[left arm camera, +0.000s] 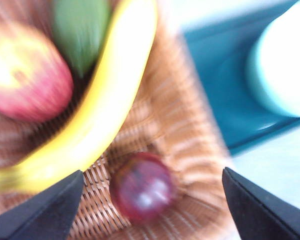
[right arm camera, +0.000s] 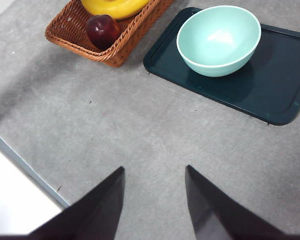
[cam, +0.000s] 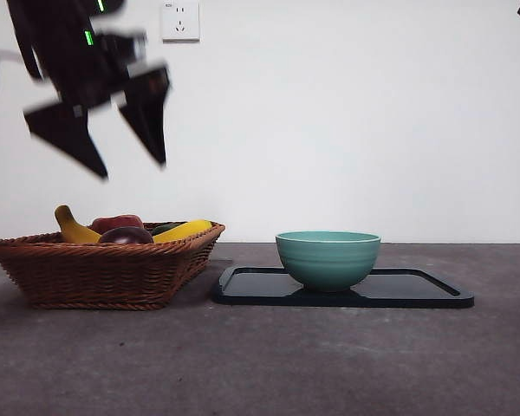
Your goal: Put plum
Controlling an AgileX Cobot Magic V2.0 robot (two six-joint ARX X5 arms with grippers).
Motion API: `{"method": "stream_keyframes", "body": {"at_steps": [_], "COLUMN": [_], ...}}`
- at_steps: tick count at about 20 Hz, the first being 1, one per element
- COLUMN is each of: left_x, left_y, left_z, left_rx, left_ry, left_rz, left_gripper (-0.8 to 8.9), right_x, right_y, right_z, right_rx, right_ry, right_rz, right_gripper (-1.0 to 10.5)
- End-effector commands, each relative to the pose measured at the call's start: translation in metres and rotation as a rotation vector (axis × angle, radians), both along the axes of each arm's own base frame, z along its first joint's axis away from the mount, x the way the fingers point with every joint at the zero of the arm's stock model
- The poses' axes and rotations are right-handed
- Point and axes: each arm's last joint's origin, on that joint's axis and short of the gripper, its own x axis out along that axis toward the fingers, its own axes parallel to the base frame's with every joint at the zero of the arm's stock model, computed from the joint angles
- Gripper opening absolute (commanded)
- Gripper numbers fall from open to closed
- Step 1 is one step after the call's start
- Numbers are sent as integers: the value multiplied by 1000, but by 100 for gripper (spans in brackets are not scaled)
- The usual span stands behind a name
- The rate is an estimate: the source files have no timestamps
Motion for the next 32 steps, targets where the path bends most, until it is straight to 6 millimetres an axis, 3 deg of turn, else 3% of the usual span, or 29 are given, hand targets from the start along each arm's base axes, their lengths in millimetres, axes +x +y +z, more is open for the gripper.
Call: {"method": "stream_keyframes", "body": {"at_steps": [1, 4, 7, 10, 13, 18, 24, 32], "left_x": [-19, -59, -100, -131, -150, -154, -144, -138], "left_y": [2, 12, 23, 32, 34, 27, 20, 18], "left_z": [33, 70, 95, 107, 107, 87, 44, 43], "left_rx": [-75, -199, -284, -303, -264, -231, -230, -256], "left_ry": [-61, -105, -118, -116, -82, 12, 62, 4], "left_rz": [-60, -148, -235, -281, -345, -395, -388, -378], "left_gripper": [436, 436, 436, 436, 434, 433, 433, 433], "right_x": [1, 1, 1, 1, 1, 1, 1, 14], "right_y": [1, 1, 1, 1, 1, 1, 1, 5], "right_z": [2, 2, 2, 2, 2, 2, 2, -2], "right_rx": [4, 3, 6, 16, 24, 31, 34, 44], "right_ry": [-12, -12, -9, 1, 11, 20, 23, 91], "right_rz": [4, 3, 1, -9, -18, -27, -30, -98], "right_gripper": [195, 194, 195, 195, 195, 195, 195, 195]}}
